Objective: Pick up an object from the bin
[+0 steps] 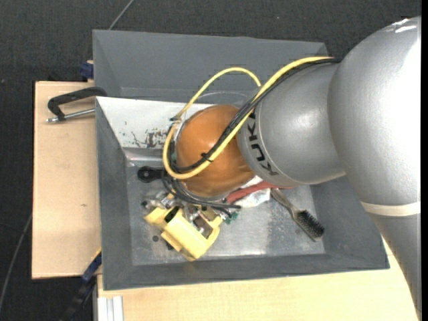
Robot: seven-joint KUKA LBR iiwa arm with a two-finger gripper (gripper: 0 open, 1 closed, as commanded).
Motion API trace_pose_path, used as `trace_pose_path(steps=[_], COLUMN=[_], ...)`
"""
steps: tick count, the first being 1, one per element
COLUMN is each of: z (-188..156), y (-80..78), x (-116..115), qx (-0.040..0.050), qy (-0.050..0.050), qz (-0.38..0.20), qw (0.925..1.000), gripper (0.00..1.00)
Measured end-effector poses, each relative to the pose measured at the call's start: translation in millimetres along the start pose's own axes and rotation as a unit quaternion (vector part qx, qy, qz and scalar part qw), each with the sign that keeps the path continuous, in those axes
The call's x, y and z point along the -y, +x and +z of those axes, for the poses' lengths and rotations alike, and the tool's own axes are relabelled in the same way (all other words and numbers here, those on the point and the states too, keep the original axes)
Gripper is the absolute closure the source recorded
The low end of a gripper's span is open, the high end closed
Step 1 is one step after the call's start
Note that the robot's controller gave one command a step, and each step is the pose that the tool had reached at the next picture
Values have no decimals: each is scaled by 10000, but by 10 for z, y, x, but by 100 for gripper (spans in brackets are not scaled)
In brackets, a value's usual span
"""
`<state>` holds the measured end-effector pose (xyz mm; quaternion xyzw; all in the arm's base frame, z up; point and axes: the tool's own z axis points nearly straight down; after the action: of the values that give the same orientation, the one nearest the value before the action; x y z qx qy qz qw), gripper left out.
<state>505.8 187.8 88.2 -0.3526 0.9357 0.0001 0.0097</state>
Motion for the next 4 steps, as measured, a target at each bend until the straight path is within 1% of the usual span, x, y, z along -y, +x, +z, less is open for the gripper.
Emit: trace_pose_path(steps=[1, 4], z=[117, 75], y=[-100, -110], x=[35, 31], qx=[93, 110], qy=[13, 15], qz=[-727, -724], qw=[9973, 9973], gripper=[100, 100])
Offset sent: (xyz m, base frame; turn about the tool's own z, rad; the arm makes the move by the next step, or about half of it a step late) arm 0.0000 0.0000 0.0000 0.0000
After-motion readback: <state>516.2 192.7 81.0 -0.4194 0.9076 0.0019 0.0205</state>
